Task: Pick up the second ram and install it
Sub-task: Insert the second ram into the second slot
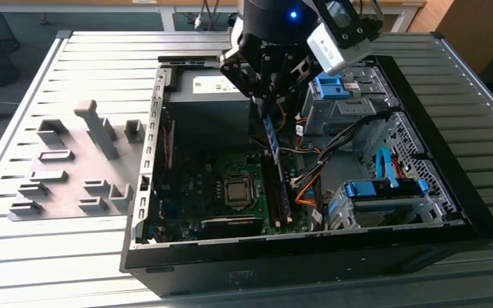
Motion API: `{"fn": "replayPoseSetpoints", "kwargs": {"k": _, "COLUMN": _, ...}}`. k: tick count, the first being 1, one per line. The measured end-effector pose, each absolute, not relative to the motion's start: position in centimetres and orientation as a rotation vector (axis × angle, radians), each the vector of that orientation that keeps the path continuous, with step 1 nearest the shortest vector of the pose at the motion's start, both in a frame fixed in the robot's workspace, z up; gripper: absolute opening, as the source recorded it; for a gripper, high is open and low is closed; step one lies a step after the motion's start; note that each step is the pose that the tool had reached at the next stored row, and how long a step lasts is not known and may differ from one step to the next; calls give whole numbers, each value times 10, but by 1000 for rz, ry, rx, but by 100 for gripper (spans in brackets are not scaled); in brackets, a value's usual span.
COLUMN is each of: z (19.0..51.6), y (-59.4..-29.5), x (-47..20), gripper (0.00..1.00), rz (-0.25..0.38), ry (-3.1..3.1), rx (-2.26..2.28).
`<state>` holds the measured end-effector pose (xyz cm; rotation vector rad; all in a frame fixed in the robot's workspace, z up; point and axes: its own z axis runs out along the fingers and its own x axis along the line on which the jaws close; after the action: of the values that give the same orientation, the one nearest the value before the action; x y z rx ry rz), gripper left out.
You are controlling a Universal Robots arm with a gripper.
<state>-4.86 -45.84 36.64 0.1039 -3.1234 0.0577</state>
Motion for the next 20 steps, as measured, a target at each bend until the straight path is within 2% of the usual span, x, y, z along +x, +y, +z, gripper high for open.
{"fn": "replayPoseSetpoints", "kwargs": {"k": 20, "z": 334, "y": -458, "x": -36, "gripper": 14, "rz": 58, "ry": -3133, "rx": 55}}
